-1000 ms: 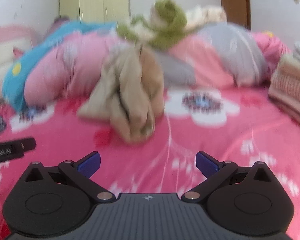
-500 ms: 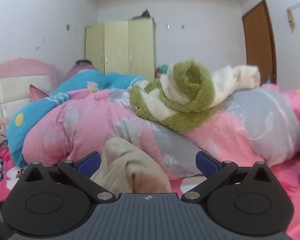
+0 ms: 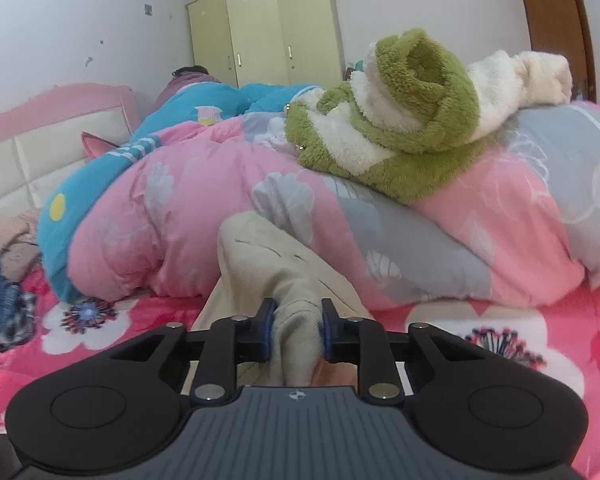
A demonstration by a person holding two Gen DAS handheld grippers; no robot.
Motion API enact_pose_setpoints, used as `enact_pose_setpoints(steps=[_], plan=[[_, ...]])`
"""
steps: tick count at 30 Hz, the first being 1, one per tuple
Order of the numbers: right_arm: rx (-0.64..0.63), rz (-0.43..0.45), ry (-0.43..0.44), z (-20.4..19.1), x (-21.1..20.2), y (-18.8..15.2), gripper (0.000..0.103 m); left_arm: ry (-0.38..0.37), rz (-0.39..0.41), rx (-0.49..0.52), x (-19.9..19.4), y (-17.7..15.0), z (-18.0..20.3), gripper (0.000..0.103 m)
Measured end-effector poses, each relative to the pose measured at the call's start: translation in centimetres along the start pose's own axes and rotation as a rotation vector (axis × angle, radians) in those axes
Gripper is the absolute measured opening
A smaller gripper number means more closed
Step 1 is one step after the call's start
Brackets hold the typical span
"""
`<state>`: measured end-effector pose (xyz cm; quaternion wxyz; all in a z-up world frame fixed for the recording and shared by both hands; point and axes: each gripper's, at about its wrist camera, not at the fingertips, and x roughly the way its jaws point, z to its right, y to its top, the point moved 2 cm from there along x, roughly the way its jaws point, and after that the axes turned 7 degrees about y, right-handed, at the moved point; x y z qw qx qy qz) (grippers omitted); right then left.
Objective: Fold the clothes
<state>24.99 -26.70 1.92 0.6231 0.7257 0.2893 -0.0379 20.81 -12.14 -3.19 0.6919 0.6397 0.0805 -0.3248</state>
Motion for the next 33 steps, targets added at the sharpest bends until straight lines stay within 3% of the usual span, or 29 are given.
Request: enact_pose_setpoints(steps=[8, 15, 21, 23, 25, 26, 28, 30, 33], plan=[[-0.010, 0.035, 0.066, -2.3, -7.6, -2.7, 0.021, -0.097, -0.019, 0.044, -6.8, -3.6, -0.2, 0.003], [-0.087, -0.008, 0.120, -7.2, -14.3, -8.6, 0.019, -0.143, -0.088, 0.024, -13.2, -7.9, -3.7, 0.005], [-0.079, -0.128, 0.129, -10.4, -15.0, -15.6, 0.016, -0.097, 0.002, -0.033, -17.3, -7.0, -5.8, 0.009], [-0.108, -0.162, 0.116, -11.4, -14.5, -17.8, 0.016, -0.099, 0.030, -0.045, -17.7, -6.1, -5.5, 0.017], [-0.139, -0.187, 0.108, -12.3, -14.2, -19.7, 0.016, -0.088, 0.048, -0.037, -17.4, -5.6, -4.6, 0.037], [-0.155, -0.181, 0.117, -12.5, -14.7, -19.7, 0.018, -0.081, 0.056, -0.030, -17.1, -5.4, -4.2, 0.047], [-0.187, -0.168, 0.134, -12.8, -15.6, -19.6, 0.025, -0.066, 0.056, -0.010, -16.3, -5.4, -3.2, 0.047], [-0.219, -0.156, 0.151, -13.2, -16.6, -19.5, 0.043, -0.044, 0.042, 0.018, -15.3, -5.9, -2.7, 0.047], [-0.195, -0.120, 0.175, -12.3, -18.1, -18.8, 0.056, 0.003, -0.029, 0.003, -13.8, -7.2, -3.3, 0.047]])
